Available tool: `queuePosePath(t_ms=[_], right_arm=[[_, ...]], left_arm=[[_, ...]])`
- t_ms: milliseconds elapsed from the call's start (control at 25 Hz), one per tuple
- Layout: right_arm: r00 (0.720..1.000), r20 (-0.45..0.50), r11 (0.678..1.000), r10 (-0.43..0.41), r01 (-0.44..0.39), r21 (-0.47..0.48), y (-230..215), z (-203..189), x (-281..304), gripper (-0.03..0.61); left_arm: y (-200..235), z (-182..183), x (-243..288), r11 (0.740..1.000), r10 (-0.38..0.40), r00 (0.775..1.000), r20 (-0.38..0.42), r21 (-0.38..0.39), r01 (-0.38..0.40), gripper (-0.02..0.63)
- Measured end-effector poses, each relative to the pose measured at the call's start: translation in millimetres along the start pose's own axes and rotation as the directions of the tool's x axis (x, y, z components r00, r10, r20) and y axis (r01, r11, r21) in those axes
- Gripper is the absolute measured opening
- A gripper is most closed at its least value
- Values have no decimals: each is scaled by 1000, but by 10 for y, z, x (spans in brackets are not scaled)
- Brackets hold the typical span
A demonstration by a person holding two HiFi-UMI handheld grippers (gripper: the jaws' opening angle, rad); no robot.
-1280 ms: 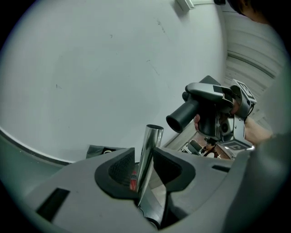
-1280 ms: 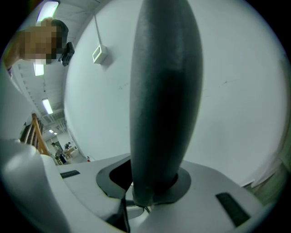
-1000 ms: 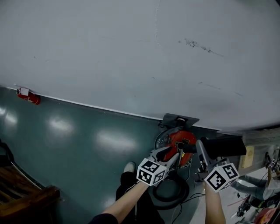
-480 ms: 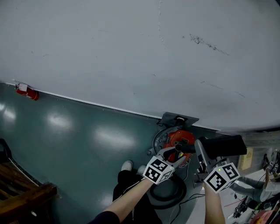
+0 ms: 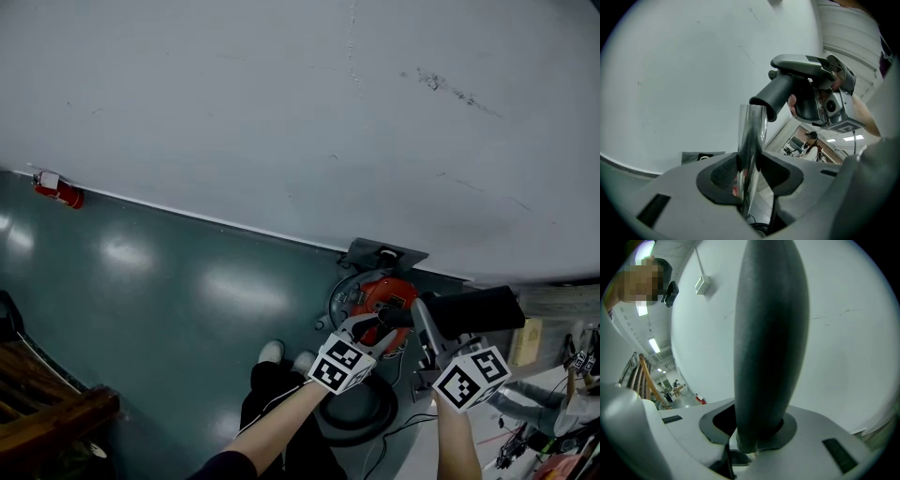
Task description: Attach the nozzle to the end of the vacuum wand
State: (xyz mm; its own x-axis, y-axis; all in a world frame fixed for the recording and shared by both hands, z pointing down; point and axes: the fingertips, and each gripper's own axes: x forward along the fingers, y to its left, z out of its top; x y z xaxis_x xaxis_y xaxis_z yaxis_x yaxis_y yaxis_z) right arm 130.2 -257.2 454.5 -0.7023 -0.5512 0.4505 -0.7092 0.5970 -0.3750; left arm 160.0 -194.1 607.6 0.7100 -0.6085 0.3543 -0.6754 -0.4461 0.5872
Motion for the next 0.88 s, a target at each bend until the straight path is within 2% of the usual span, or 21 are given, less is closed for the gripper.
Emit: queuePosePath(t_ms=[320,480,680,800,880], right_arm=[[999,-44,998,6,-9,-59,68,2,127,94],[994,-104,985,12,-29,-169,191,-3,237,94],[981,-194,943,24,-87,-322,370,-72,380,92],[974,-224,934,35,-112,-339,416,-95,426,92],[971,-236,942,44,-119,-313,393,-98,452,92]], left_arm=[[5,9,14,1000,11,1000,-5,14,-10,153],[5,3,23,1000,19,1000,-9,23,-19,152],[14,14,19,998,30,999,-15,49,-29,150],[14,12,10,998,30,999,-22,63,-29,150],[18,9,9,997,30,999,-25,70,-28,150]])
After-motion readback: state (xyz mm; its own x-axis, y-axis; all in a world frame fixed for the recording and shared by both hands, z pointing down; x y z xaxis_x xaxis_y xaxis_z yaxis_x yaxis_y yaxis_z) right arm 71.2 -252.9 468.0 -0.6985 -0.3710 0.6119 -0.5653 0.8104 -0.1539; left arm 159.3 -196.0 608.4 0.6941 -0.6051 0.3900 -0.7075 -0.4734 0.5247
